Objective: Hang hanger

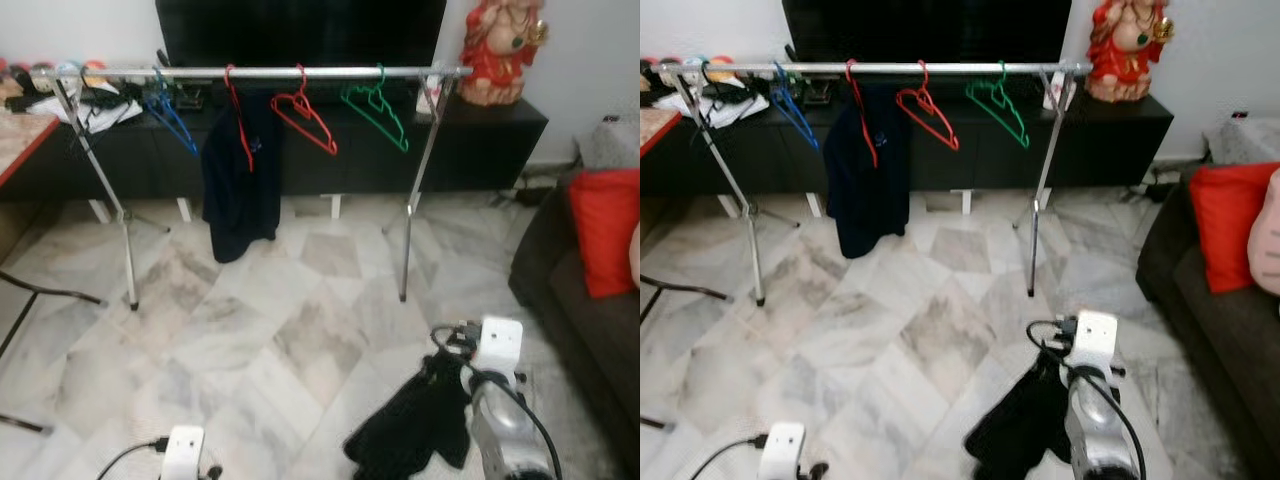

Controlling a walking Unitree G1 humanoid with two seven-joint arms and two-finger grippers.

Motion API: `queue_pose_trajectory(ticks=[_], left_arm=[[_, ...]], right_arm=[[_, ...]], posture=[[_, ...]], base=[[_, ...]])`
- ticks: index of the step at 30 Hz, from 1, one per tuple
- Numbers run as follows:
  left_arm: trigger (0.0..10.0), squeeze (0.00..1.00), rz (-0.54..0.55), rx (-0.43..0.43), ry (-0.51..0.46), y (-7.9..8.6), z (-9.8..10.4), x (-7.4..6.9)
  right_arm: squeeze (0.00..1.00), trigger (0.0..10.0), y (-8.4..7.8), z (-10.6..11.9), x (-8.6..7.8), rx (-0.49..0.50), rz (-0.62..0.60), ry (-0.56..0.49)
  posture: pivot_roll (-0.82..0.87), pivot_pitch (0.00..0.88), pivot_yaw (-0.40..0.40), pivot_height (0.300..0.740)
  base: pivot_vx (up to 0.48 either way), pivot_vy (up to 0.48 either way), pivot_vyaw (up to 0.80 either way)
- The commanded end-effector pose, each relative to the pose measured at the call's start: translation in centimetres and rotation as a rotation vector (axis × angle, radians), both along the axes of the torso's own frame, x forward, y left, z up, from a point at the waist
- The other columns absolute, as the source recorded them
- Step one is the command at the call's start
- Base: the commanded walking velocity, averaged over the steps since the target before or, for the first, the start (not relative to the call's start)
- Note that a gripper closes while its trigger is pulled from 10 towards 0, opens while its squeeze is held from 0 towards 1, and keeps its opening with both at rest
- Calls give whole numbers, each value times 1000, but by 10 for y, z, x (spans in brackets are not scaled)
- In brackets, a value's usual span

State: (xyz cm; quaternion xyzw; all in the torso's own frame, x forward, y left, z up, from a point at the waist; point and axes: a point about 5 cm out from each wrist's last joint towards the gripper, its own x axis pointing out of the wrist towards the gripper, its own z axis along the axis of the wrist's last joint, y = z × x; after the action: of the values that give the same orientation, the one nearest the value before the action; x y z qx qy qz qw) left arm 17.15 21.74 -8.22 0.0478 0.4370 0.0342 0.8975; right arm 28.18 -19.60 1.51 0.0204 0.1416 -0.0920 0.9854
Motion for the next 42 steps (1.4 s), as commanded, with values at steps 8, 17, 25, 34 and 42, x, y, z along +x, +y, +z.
queue_pose_trajectory(ticks=[8, 17, 25, 34, 42], left_arm=[[10000, 0, -4, -2, 19, -2, -2, -2], [10000, 0, -4, -3, 22, -4, -3, -4], [10000, 0, -6, -6, 27, -5, -4, -6], [10000, 0, -3, -8, 28, -6, -4, -6], [10000, 0, -2, -10, 28, -8, -5, -8]], right_arm=[[0, 10000, 7, 4, 5, -14, 33, -29], [0, 10000, 9, 3, 3, -10, 37, -36], [0, 10000, 9, 2, 2, -8, 44, -37], [0, 10000, 9, 2, 2, -10, 54, -40], [0, 10000, 6, 1, 0, -8, 42, -37]], posture=[[-124, 5, -25, 740], [-119, 0, -31, 740], [-126, 0, -34, 740], [-125, 0, -39, 740], [-122, 0, -40, 740]], base=[[344, 0, 0], [345, 0, 0], [345, 0, 0], [346, 0, 0], [346, 0, 0]])
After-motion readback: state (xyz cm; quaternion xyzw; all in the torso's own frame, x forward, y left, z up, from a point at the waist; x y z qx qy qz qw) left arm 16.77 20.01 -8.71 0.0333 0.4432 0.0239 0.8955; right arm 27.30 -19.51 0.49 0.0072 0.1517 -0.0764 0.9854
